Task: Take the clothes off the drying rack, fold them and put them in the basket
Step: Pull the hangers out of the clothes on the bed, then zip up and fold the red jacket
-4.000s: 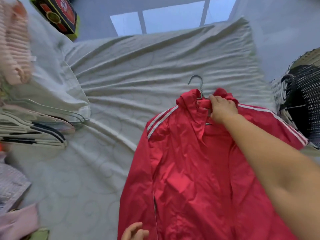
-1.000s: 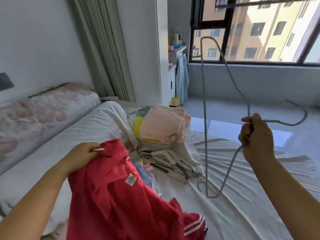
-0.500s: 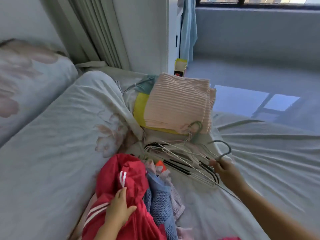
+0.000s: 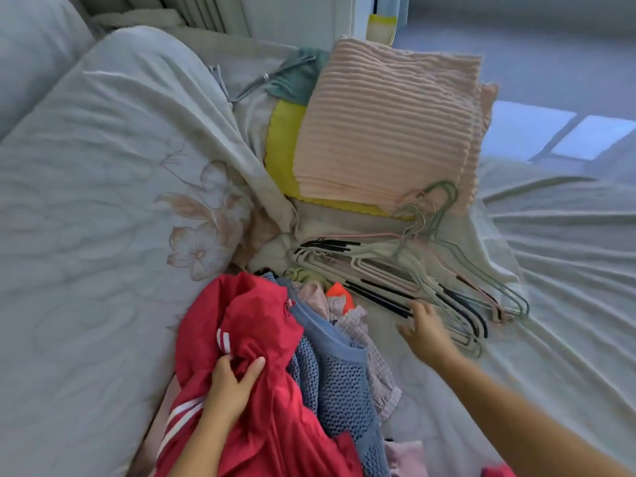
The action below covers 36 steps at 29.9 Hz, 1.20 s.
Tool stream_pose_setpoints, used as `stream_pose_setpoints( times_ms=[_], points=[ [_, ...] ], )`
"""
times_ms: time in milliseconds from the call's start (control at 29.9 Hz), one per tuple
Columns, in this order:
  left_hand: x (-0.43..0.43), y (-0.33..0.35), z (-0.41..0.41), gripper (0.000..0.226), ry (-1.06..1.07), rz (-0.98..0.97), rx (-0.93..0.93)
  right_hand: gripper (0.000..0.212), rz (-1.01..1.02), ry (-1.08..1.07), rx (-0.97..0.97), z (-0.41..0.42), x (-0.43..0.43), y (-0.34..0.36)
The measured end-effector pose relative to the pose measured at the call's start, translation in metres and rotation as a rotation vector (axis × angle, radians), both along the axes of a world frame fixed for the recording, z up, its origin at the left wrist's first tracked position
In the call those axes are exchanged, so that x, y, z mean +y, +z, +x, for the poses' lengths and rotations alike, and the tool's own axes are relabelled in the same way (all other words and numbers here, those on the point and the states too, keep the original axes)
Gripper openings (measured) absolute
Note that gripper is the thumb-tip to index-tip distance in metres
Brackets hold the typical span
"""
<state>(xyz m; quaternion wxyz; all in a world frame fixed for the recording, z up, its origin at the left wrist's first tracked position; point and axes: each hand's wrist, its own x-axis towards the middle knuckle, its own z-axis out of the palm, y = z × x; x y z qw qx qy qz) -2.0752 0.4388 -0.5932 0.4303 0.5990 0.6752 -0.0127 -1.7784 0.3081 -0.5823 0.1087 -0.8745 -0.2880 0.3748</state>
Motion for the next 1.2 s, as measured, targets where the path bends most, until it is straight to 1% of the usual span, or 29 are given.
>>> stream_pose_setpoints(
  times_ms=[33, 100, 134, 167, 201, 234, 267, 301, 334, 368, 401, 468, 501, 568, 602, 635, 668, 702, 735, 769, 802, 836, 869, 902, 969, 1003, 1036, 1103, 1203],
  points=[
    [0.004, 0.006, 0.003, 0.06, 0.001, 0.023, 0.039, 0.053, -0.03, -0.016, 0.024, -0.013, -0.016, -0.002],
    [0.012, 0.025, 0.011, 0.056, -0.103, 0.049, 0.147, 0.047, -0.105, -0.041, 0.135, -0.044, -0.048, -0.004],
    [0.016, 0.038, 0.016, 0.048, -0.165, 0.068, 0.136, 0.043, -0.131, -0.069, 0.219, -0.061, -0.061, -0.006],
    [0.019, 0.054, 0.022, 0.035, -0.206, 0.09, 0.066, 0.038, -0.145, -0.129, 0.332, -0.079, -0.071, -0.004],
    [0.021, 0.073, 0.026, 0.02, -0.214, 0.114, -0.058, 0.032, -0.139, -0.218, 0.468, -0.095, -0.077, -0.001],
    [0.021, 0.098, 0.031, 0.012, -0.197, 0.122, -0.201, 0.028, -0.129, -0.351, 0.603, -0.109, -0.079, 0.003],
    [0.02, 0.126, 0.036, 0.016, -0.152, 0.11, -0.35, 0.025, -0.12, -0.459, 0.698, -0.12, -0.078, 0.008],
    [0.016, 0.155, 0.041, 0.021, -0.074, 0.077, -0.504, 0.023, -0.103, -0.524, 0.74, -0.129, -0.078, 0.017],
    [0.012, 0.182, 0.043, 0.025, 0.01, 0.048, -0.648, 0.02, -0.071, -0.544, 0.728, -0.136, -0.079, 0.025],
    [0.006, 0.21, 0.046, 0.028, 0.073, 0.027, -0.764, 0.016, -0.023, -0.563, 0.697, -0.141, -0.08, 0.032],
    [0.0, 0.234, 0.048, 0.031, 0.099, 0.022, -0.837, 0.015, 0.002, -0.558, 0.649, -0.144, -0.082, 0.04],
    [-0.018, 0.277, 0.053, 0.036, 0.104, 0.019, -0.93, 0.024, 0.048, -0.559, 0.604, -0.145, -0.091, 0.056],
    [-0.03, 0.296, 0.057, 0.037, 0.095, 0.009, -0.968, 0.031, 0.057, -0.576, 0.641, -0.143, -0.097, 0.059],
    [-0.056, 0.33, 0.064, 0.037, 0.053, 0.023, -1.028, 0.058, 0.099, -0.609, 0.763, -0.135, -0.112, 0.071],
    [-0.069, 0.344, 0.068, 0.038, 0.028, 0.031, -1.06, 0.061, 0.117, -0.668, 0.832, -0.131, -0.118, 0.093],
    [-0.082, 0.36, 0.073, 0.038, 0.012, 0.034, -1.092, 0.047, 0.141, -0.756, 0.918, -0.124, -0.125, 0.118],
    [-0.094, 0.372, 0.075, 0.03, -0.022, 0.058, -1.129, 0.026, 0.231, -0.856, 1.029, -0.113, -0.134, 0.143],
    [-0.107, 0.385, 0.076, 0.012, -0.05, 0.074, -1.15, 0.013, 0.361, -0.918, 1.08, -0.1, -0.147, 0.163],
    [-0.12, 0.396, 0.077, 0.026, -0.086, 0.093, -1.158, 0.008, 0.497, -0.955, 1.067, -0.081, -0.164, 0.184],
    [-0.135, 0.406, 0.076, 0.055, -0.116, 0.098, -1.123, 0.008, 0.631, -0.98, 1.015, -0.059, -0.183, 0.2],
    [-0.148, 0.409, 0.075, 0.071, -0.116, 0.139, -1.091, 0.01, 0.764, -1.007, 0.962, -0.035, -0.206, 0.216],
    [-0.165, 0.416, 0.077, 0.076, -0.102, 0.186, -1.061, 0.012, 0.89, -1.016, 0.905, -0.011, -0.233, 0.232],
    [-0.185, 0.42, 0.079, 0.072, -0.137, 0.221, -1.042, 0.014, 0.975, -1.028, 0.839, 0.012, -0.264, 0.251],
    [-0.208, 0.426, 0.082, 0.061, -0.172, 0.251, -1.006, 0.018, 1.047, -1.029, 0.789, 0.032, -0.295, 0.27],
    [-0.255, 0.434, 0.097, 0.02, -0.232, 0.371, -0.919, 0.016, 1.117, -0.932, 0.687, 0.063, -0.36, 0.311],
    [-0.278, 0.439, 0.106, 0.009, -0.279, 0.451, -0.851, 0.015, 1.141, -0.892, 0.608, 0.075, -0.39, 0.33],
    [-0.3, 0.444, 0.115, 0.016, -0.341, 0.518, -0.795, 0.015, 1.163, -0.864, 0.519, 0.084, -0.42, 0.348],
    [-0.345, 0.454, 0.134, 0.025, -0.437, 0.621, -0.757, 0.018, 1.218, -0.825, 0.311, 0.097, -0.478, 0.384],
    [-0.401, 0.462, 0.159, 0.042, -0.484, 0.688, -0.801, 0.026, 1.255, -0.759, -0.015, 0.11, -0.563, 0.422]
  ],
)
